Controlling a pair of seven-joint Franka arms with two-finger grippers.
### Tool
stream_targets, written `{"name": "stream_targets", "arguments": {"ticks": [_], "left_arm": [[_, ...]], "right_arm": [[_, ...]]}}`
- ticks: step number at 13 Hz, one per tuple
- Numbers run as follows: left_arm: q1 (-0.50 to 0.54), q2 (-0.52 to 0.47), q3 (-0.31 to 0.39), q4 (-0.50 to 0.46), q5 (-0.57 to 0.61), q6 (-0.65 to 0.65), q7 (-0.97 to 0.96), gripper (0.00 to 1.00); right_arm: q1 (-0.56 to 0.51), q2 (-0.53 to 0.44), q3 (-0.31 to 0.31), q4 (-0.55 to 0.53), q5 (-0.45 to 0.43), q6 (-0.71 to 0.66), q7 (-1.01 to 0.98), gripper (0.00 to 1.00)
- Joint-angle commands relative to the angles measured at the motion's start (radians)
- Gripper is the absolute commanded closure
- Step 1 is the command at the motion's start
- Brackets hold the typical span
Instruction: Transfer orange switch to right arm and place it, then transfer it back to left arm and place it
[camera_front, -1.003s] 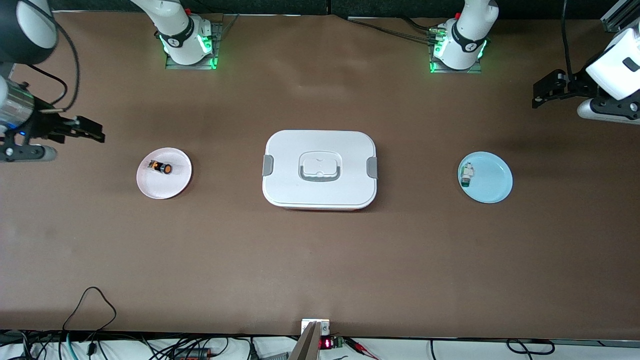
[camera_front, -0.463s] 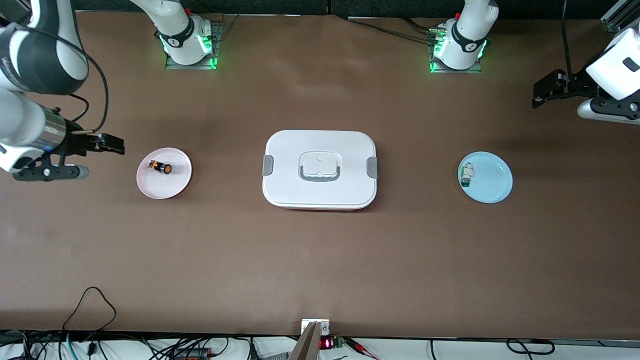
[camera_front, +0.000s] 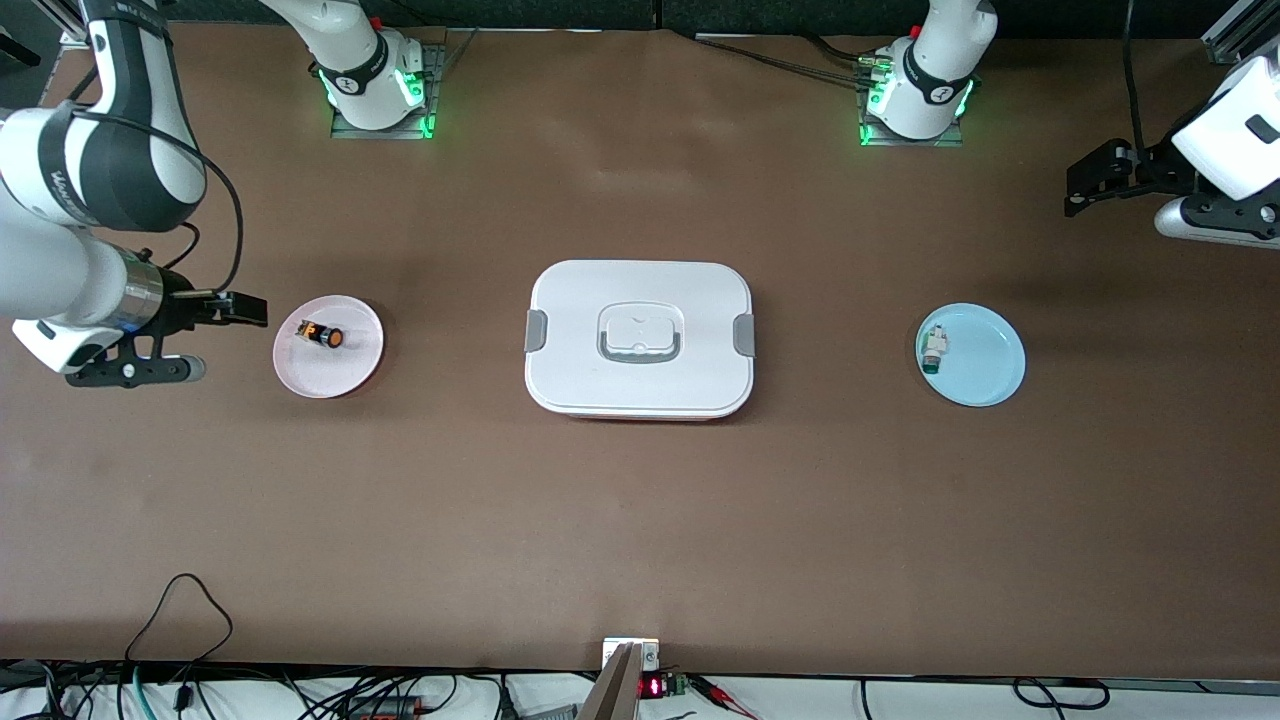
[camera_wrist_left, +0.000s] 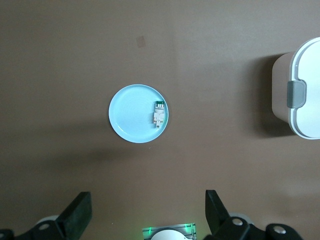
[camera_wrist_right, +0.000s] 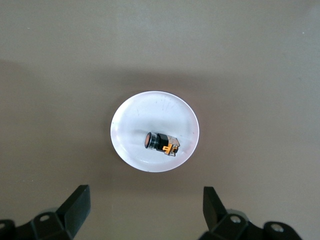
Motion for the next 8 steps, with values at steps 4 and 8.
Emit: {"name": "stream_targets", "arguments": {"ticks": [4,8], "left_arm": [[0.003,-0.007,-0.003,0.003,0.018,-0.012,-0.003,0.00],[0.002,-0.007,-0.005,0.003,0.018,-0.012,-0.003,0.00]], "right_arm": [[0.005,0.005,0.000,-0.196,-0.006,0.235,0.008,0.00],[-0.014,0.008,0.000,-0.334,-0.003,0.421,0.009,0.00]]}}
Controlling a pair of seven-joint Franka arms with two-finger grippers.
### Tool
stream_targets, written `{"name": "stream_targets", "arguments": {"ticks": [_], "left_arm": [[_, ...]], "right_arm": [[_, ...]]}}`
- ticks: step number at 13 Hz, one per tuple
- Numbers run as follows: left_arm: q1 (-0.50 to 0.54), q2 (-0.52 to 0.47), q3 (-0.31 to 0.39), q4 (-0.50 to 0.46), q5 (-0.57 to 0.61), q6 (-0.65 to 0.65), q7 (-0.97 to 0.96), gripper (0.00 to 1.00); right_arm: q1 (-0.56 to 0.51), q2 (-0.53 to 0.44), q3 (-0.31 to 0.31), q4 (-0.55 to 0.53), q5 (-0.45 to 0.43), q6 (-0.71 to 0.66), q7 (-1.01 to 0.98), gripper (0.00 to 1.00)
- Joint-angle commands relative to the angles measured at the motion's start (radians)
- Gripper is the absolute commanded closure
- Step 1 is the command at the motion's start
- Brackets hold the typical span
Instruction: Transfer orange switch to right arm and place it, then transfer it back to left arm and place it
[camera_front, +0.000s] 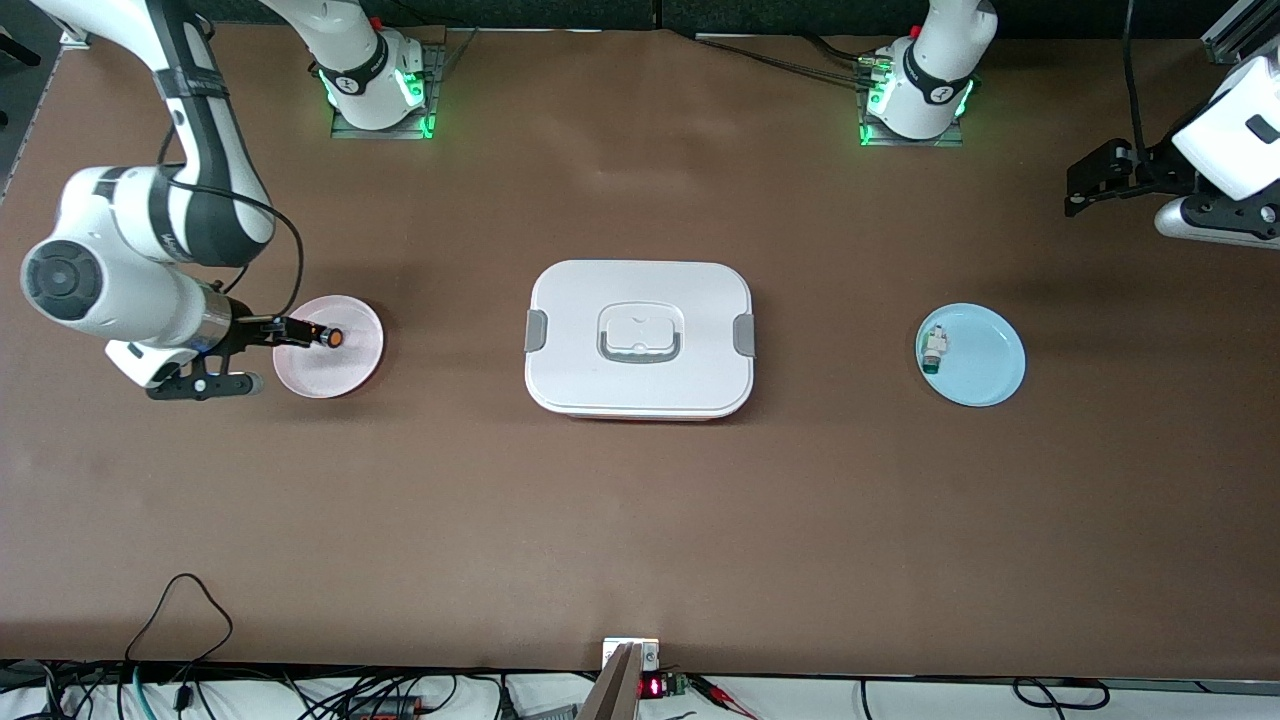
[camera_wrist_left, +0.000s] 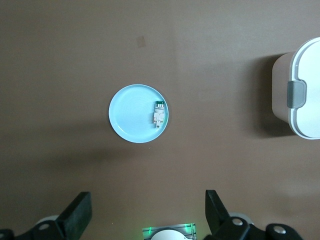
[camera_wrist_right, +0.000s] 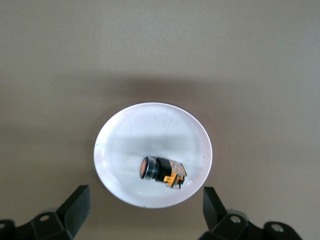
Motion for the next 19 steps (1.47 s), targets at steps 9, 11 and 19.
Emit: {"name": "stream_targets", "arguments": {"ticks": [9,11,19], "left_arm": [[0.002,-0.007,-0.005,0.003,0.018,-0.012,-0.003,0.00],[0.002,-0.007,-0.005,0.003,0.018,-0.012,-0.003,0.00],[0.002,-0.007,-0.003,0.005,0.018,-0.012,-0.003,0.00]], "right_arm": [[-0.047,0.063,0.003,-0.122,0.006,0.201,0.158,0.00],[-0.049,0.069,0.005,-0.145,0.006,0.230,0.156,0.00],[-0.053,0.106,0.010,-0.216,0.024,0.325,0.146,0.00]]}}
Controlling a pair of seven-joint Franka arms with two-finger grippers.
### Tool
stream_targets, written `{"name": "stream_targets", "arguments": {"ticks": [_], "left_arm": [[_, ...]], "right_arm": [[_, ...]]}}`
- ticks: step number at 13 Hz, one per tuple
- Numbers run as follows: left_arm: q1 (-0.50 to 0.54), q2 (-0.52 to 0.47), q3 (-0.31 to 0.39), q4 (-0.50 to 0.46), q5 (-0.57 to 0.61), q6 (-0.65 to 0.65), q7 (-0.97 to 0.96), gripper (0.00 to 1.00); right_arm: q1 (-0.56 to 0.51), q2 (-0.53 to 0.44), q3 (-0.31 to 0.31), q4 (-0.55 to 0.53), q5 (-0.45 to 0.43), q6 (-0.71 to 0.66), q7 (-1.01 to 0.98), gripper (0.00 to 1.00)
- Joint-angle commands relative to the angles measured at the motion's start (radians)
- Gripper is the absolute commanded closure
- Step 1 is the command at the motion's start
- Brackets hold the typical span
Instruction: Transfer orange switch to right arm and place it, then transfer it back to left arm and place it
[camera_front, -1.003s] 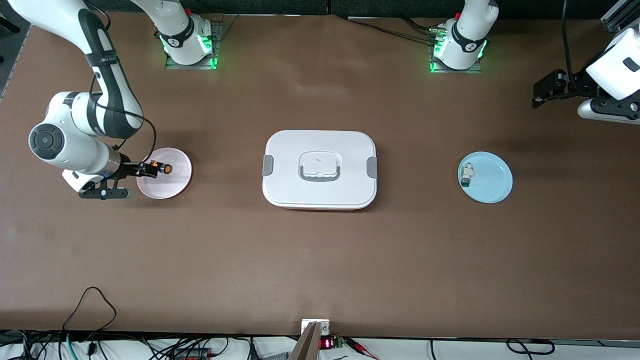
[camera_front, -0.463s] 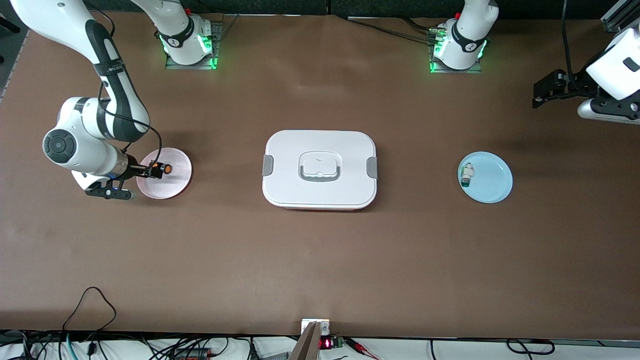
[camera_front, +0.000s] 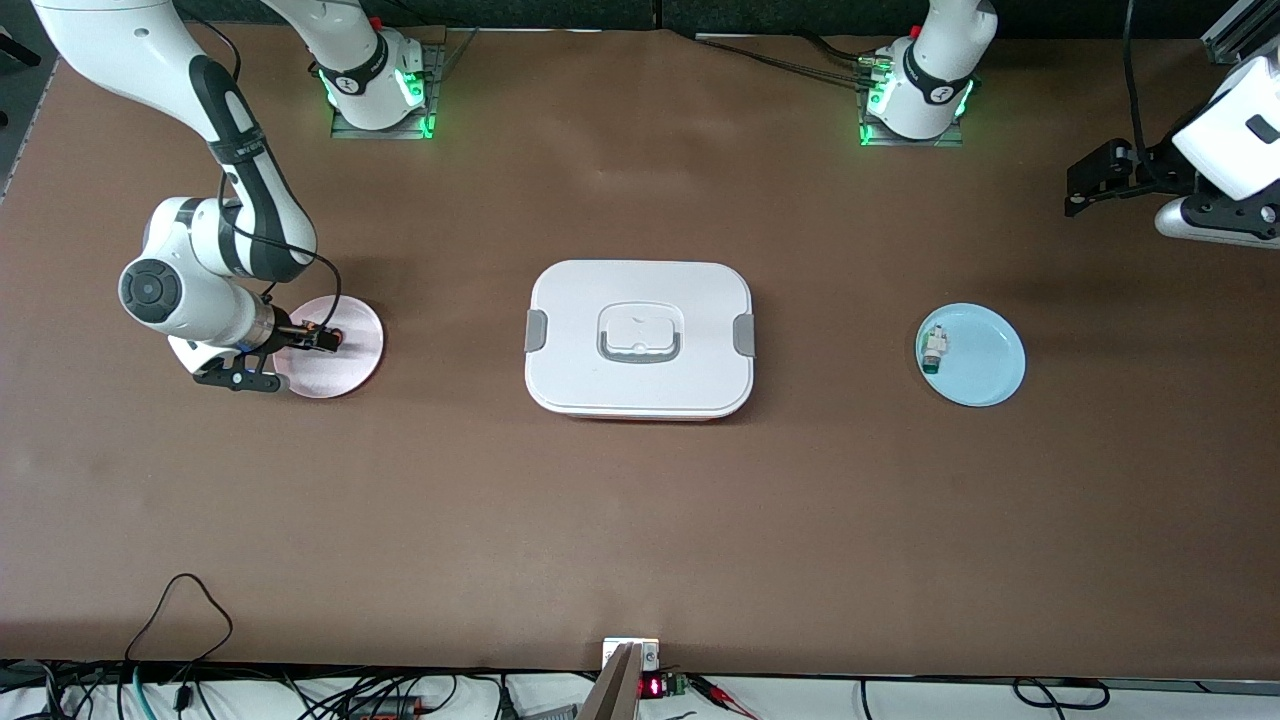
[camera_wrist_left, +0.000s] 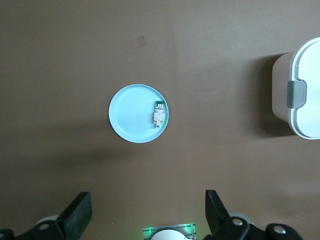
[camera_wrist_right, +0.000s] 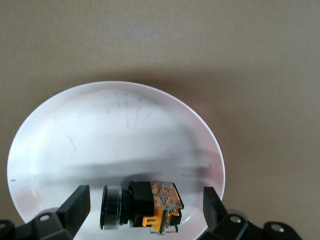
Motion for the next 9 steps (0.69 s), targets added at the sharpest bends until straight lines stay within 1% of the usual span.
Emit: {"name": "stream_targets", "arguments": {"ticks": [1,6,9], "left_arm": [[0.001,-0.007,-0.003,0.003,0.018,-0.012,-0.003,0.00],[0.001,-0.007,-0.005,0.003,0.018,-0.012,-0.003,0.00],[0.003,-0.007,-0.005,0.003,0.018,-0.013,-0.003,0.00]], "right_arm": [[-0.005,0.002,0.009,-0.023,0.016,0.025,0.004,0.00],[-0.007,0.003,0.010,-0.038,0.016,0.028,-0.020,0.00],[-0.008,0.012,0.029,-0.038,0.018,0.033,-0.034,0.00]]}}
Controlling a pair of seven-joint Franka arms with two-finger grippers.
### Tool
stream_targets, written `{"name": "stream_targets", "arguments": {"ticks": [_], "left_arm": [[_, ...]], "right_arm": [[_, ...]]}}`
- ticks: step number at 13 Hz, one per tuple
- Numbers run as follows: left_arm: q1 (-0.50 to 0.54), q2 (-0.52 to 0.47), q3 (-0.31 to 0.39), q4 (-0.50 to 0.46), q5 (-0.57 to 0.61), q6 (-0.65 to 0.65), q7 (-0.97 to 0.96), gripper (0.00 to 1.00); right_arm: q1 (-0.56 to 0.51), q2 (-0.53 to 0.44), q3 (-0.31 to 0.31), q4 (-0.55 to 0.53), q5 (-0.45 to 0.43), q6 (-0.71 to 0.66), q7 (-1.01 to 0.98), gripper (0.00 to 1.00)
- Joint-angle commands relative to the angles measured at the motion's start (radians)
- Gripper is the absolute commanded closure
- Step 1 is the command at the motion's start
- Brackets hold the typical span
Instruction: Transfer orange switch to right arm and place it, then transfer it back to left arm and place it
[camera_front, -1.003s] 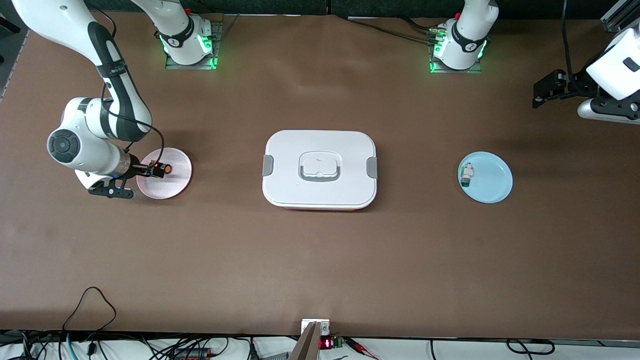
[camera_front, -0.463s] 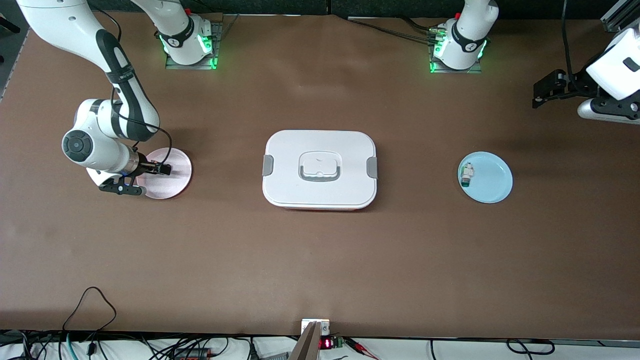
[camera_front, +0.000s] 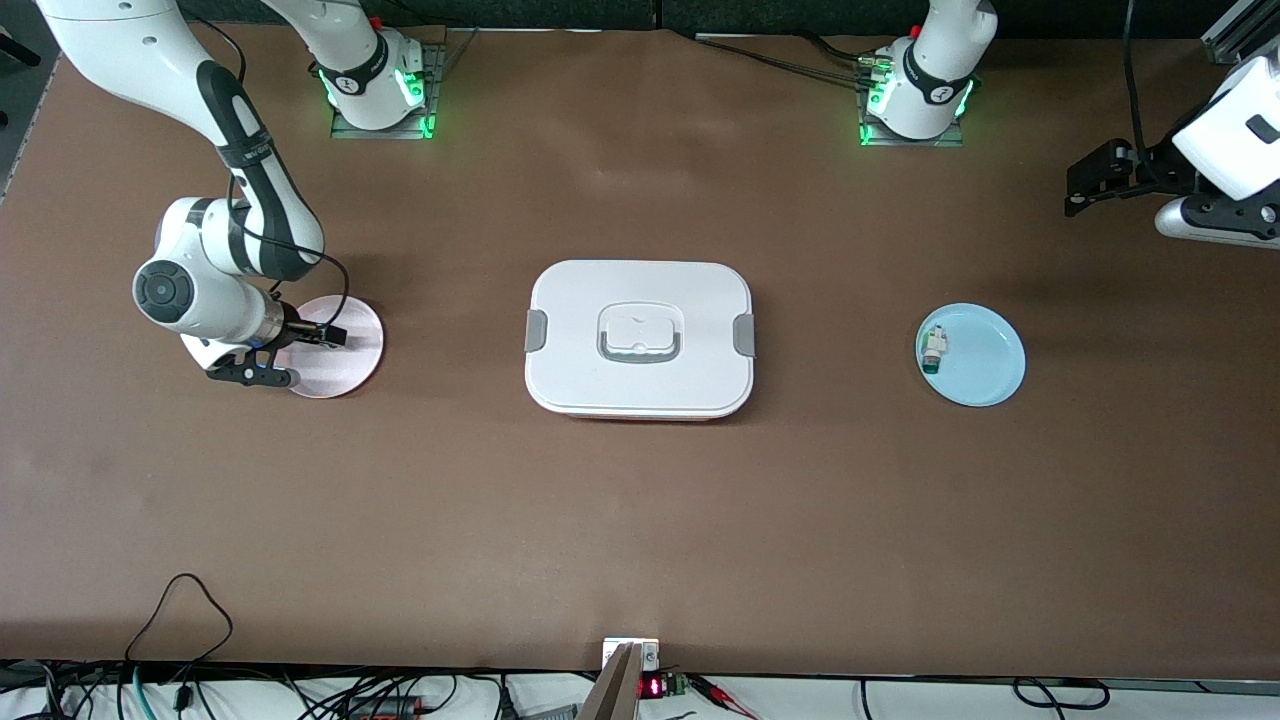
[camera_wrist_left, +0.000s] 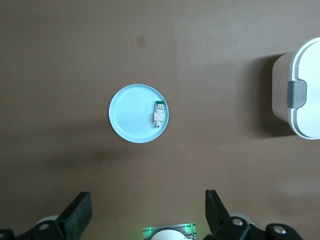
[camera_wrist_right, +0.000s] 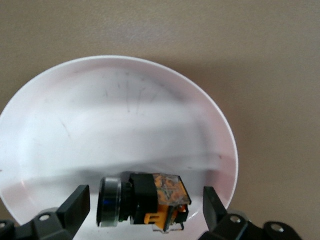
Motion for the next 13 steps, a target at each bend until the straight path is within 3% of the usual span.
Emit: {"name": "stream_targets", "arguments": {"ticks": [1,8,10,13], "left_arm": [[0.003,-0.007,-0.003,0.005,0.018,-0.011,-0.003,0.00],[0.001,-0.007,-0.003,0.003,0.018,-0.011,-0.003,0.00],[0.003,-0.007,-0.003,0.003,0.018,-0.013,-0.003,0.00],[0.001,-0.007,-0.005,0.005,0.018,-0.013,-0.003,0.00]], "right_arm": [[-0.010,0.003,0.016,-0.017,0.014,0.040,-0.020,0.00],[-0.033,0.009,0.018,-0.023,0.030,0.069,-0.020,0.00],[-0.031,0.007,0.018,-0.027,0.101,0.068,-0.021,0.00],[-0.031,0.007,0.019,-0.030,0.101,0.068,-0.029,0.00]]}}
